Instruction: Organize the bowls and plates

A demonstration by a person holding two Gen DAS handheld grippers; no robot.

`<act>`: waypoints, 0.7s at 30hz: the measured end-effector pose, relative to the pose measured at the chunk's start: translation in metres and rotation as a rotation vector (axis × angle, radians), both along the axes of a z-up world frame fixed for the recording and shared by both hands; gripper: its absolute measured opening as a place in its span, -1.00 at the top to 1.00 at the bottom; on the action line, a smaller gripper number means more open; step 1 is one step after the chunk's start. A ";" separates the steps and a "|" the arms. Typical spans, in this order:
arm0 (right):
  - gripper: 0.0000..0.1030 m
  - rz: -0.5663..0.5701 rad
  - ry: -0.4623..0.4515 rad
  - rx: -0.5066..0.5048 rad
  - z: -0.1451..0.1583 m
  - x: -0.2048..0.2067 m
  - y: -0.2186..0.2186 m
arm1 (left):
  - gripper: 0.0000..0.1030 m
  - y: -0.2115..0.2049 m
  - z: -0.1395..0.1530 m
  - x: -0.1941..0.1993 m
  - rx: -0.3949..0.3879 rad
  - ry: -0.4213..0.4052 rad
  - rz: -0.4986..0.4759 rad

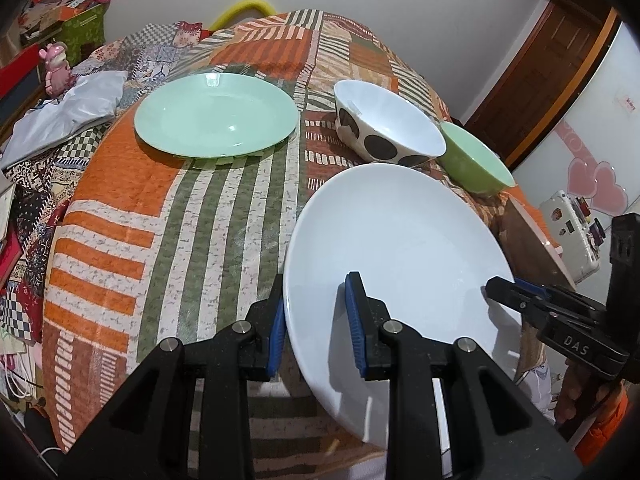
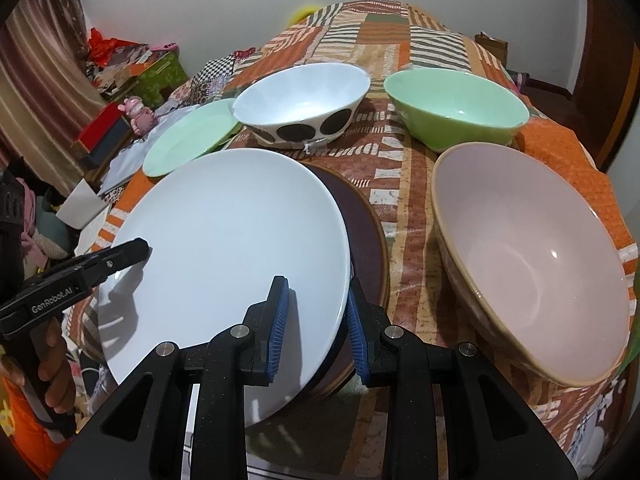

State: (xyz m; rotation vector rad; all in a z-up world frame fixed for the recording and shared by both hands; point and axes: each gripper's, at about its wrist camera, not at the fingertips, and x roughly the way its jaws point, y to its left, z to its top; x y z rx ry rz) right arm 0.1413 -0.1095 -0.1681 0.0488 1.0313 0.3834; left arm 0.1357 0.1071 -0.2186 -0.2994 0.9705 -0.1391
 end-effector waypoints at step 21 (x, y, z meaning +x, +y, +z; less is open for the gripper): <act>0.58 -0.012 -0.016 0.044 0.004 -0.003 -0.016 | 0.45 -0.013 -0.011 0.017 0.049 0.023 -0.001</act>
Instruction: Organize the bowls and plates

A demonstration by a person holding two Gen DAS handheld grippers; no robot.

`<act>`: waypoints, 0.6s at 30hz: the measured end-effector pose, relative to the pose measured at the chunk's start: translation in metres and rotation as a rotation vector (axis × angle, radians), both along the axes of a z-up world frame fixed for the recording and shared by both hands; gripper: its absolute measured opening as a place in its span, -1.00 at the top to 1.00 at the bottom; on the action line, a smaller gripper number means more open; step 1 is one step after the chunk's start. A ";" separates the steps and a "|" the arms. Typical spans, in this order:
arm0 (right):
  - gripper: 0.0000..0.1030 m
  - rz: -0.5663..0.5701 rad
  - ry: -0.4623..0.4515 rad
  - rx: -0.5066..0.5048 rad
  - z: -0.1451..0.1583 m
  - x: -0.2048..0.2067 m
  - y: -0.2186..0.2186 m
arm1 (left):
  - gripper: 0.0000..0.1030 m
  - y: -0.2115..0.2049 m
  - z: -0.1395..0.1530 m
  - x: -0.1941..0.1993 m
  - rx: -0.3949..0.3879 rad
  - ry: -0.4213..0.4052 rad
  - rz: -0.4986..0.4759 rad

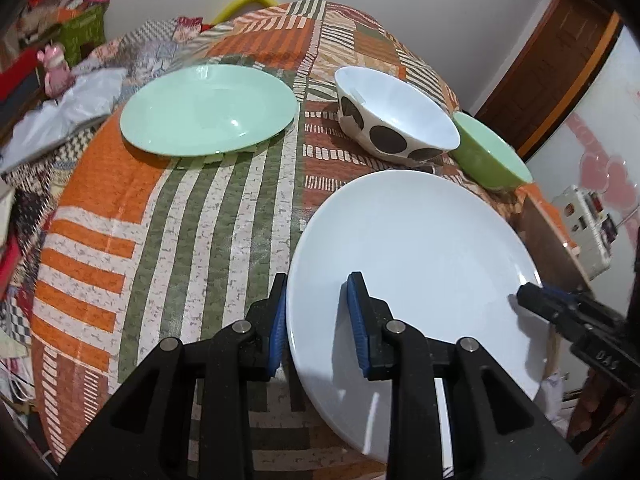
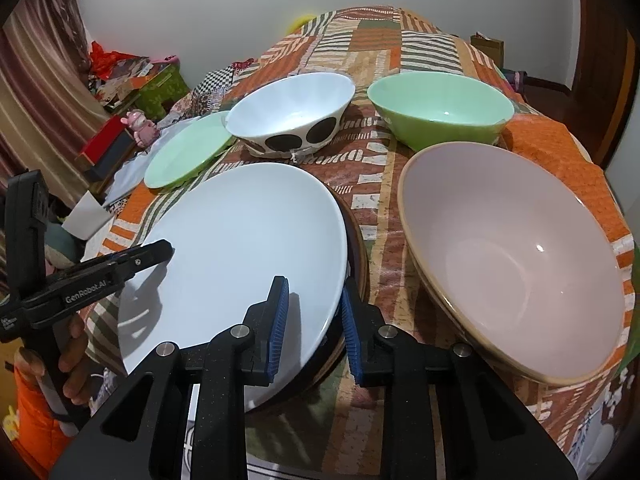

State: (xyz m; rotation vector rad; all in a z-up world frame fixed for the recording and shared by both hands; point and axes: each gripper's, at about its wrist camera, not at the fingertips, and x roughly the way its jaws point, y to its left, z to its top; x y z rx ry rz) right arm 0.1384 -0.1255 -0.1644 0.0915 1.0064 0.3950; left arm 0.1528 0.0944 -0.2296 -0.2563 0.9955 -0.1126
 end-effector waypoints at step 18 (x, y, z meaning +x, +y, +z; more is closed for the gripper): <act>0.51 0.045 -0.084 -0.032 0.024 -0.010 -0.001 | 0.45 0.015 0.034 -0.024 0.039 -0.077 0.062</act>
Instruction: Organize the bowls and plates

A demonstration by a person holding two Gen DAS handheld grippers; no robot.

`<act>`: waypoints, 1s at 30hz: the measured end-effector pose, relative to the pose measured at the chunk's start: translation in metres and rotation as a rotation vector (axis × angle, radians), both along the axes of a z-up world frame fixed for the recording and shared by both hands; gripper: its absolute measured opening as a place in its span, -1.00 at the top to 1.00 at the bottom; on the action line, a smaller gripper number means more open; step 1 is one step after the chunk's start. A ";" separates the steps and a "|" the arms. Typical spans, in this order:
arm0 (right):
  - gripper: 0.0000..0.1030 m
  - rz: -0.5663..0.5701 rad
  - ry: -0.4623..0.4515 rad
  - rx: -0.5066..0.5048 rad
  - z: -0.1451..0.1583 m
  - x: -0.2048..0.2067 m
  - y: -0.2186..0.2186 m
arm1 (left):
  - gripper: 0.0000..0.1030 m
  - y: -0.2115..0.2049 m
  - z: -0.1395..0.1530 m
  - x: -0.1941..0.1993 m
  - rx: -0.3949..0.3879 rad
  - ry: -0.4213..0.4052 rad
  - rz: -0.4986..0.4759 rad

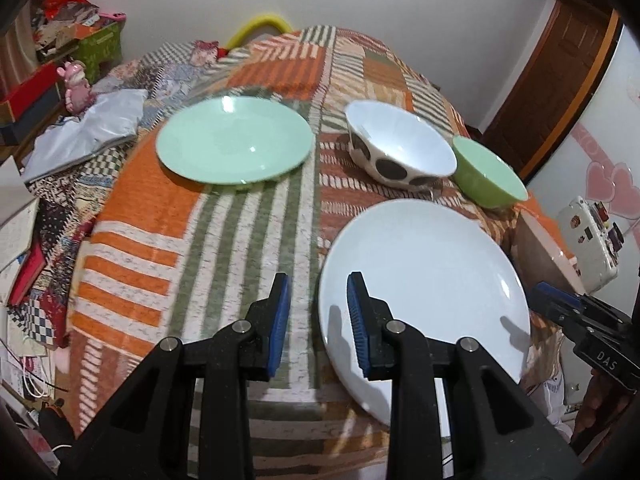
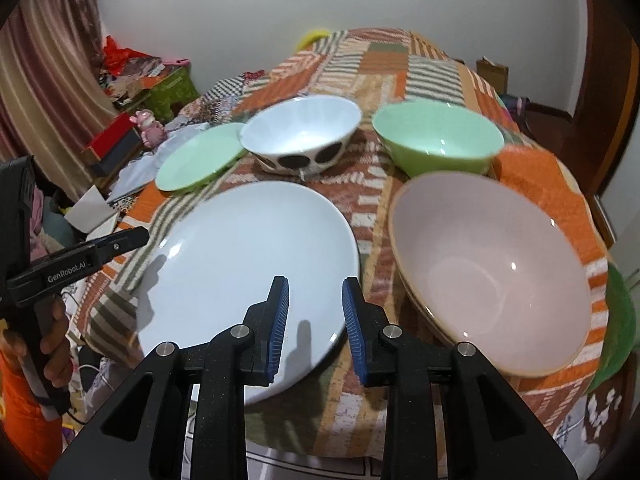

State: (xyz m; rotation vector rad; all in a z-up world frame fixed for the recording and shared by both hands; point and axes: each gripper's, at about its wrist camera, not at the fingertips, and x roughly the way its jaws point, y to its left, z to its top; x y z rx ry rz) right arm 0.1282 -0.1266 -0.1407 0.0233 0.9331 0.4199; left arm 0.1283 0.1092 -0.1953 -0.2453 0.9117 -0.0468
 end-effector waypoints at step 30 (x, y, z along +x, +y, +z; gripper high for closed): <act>0.34 0.307 0.042 -0.037 -0.007 0.095 0.142 | 0.08 0.123 -0.009 0.086 0.077 0.041 0.207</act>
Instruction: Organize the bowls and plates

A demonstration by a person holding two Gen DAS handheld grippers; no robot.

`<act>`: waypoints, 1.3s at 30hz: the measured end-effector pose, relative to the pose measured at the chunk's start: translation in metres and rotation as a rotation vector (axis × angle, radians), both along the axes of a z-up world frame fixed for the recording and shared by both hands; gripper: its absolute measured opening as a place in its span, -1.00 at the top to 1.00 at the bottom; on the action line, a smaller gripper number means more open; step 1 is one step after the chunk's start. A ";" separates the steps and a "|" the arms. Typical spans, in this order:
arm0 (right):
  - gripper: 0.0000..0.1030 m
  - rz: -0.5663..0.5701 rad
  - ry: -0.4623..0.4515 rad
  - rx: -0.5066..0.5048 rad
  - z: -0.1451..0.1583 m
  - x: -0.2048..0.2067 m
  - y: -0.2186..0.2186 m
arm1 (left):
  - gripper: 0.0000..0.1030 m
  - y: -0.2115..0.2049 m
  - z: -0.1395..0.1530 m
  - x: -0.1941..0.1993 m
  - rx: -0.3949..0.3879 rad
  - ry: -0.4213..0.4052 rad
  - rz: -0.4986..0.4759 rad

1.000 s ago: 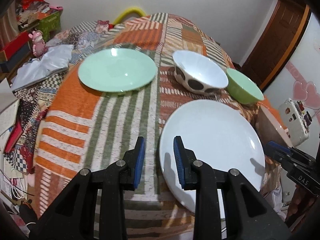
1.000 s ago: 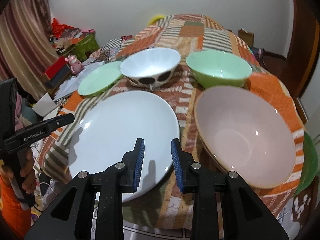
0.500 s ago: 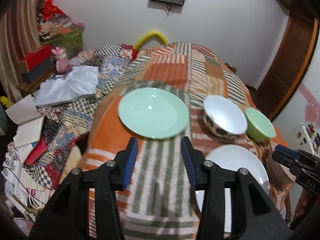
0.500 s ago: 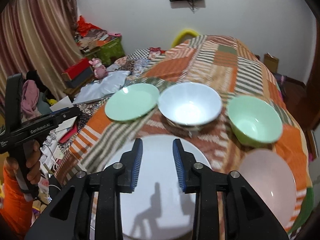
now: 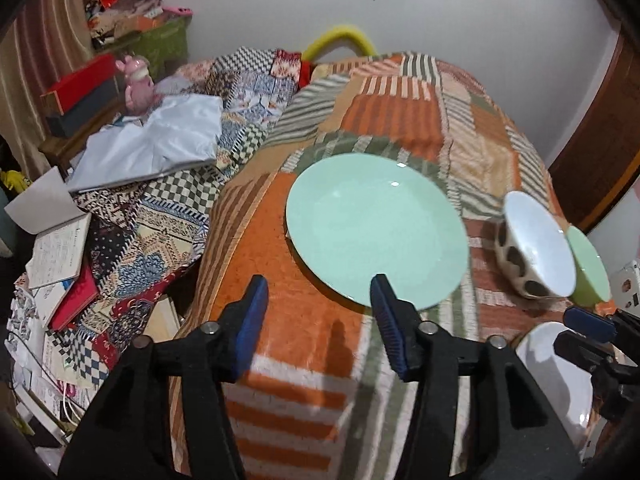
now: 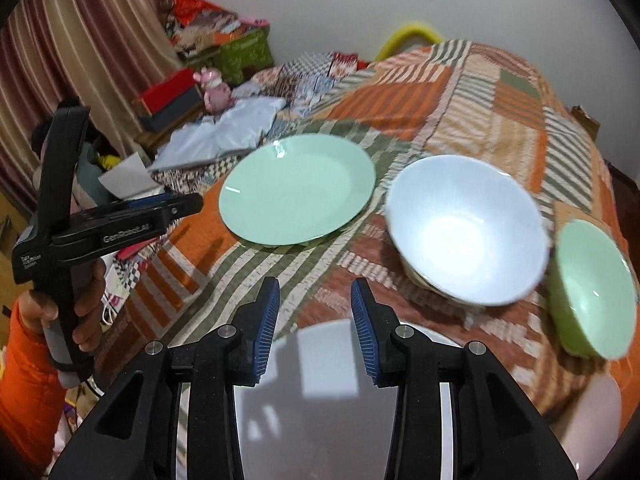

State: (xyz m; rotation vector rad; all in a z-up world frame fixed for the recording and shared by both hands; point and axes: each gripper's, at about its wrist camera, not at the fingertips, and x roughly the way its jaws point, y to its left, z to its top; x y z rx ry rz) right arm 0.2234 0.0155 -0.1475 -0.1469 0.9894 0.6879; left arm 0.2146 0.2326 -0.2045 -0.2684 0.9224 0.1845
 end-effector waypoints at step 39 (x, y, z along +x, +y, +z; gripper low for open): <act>0.34 0.055 0.096 -0.080 -0.029 0.038 0.056 | 0.54 0.045 -0.041 -0.017 -0.055 0.082 -0.079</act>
